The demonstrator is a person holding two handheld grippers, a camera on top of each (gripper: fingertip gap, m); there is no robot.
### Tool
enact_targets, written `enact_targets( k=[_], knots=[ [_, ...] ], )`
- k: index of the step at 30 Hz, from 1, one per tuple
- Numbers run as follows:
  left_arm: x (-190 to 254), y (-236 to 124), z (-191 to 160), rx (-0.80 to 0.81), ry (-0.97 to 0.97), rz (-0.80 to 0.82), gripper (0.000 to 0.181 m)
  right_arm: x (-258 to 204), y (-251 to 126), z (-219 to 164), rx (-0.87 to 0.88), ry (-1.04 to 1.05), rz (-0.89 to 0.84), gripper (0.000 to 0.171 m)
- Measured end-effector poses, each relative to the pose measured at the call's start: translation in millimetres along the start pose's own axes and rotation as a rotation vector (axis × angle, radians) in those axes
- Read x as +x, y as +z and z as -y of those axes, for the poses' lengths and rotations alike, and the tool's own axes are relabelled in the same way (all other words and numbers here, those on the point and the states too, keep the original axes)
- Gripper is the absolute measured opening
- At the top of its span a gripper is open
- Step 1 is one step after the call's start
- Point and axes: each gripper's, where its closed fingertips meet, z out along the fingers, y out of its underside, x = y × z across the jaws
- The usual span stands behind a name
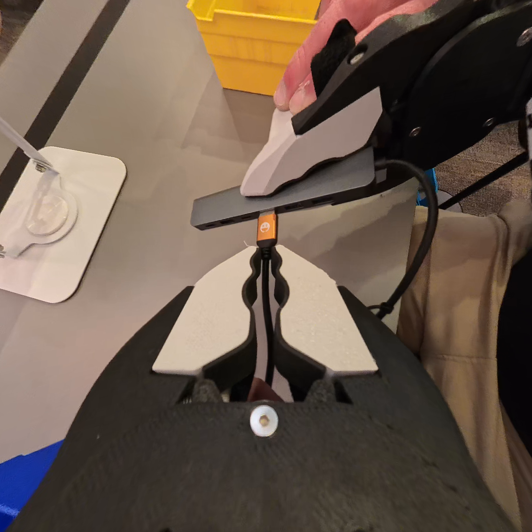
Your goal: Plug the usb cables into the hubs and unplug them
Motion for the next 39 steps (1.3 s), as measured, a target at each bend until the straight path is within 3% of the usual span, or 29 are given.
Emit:
enact_targets(
  k=[5, 9, 13, 17, 20, 22, 25, 28, 31, 34, 37, 39],
  knots=[
    [-35, -48, 4, 0.010, -0.004, 0.194, 0.038, 17, -6, -10, -0.025, 0.067, -0.048, 0.012],
    [-65, -126, -22, -0.014, -0.054, 0.382, 0.041, 23, -10, -27, -0.043, 0.120, -0.062, 0.012],
    [-92, -184, -108, -0.192, -0.183, 0.563, 0.027, 25, -10, -27, -0.032, 0.148, -0.062, 0.013],
    [-90, -190, -195, -0.339, -0.402, 0.548, 0.029, 16, -5, -21, -0.022, 0.141, -0.029, 0.012],
    [-109, -215, -249, -0.547, -0.352, 0.704, 0.028, 17, -5, -19, -0.018, 0.139, -0.030, 0.011],
    [-112, -228, -265, -0.577, -0.394, 0.724, 0.029, 18, -6, -20, -0.014, 0.146, -0.033, 0.012],
    [-106, -220, -258, -0.411, -0.558, 0.640, 0.025, 18, -6, -21, -0.012, 0.151, -0.033, 0.012],
    [-100, -209, -260, -0.399, -0.645, 0.640, 0.025, 18, -5, -21, -0.007, 0.153, -0.031, 0.012],
    [-94, -183, -258, -0.271, -0.804, 0.616, 0.028, 18, -6, -20, -0.001, 0.157, -0.030, 0.012],
    [-102, -178, -273, -0.259, -0.894, 0.702, 0.037, 19, -6, -19, 0.006, 0.161, -0.032, 0.012],
    [-115, -174, -268, -0.131, -0.965, 0.737, 0.026, 21, -8, -18, 0.011, 0.164, -0.038, 0.012],
    [-122, -177, -274, -0.155, -0.937, 0.809, 0.011, 23, -9, -18, 0.014, 0.168, -0.043, 0.012]
  ],
)
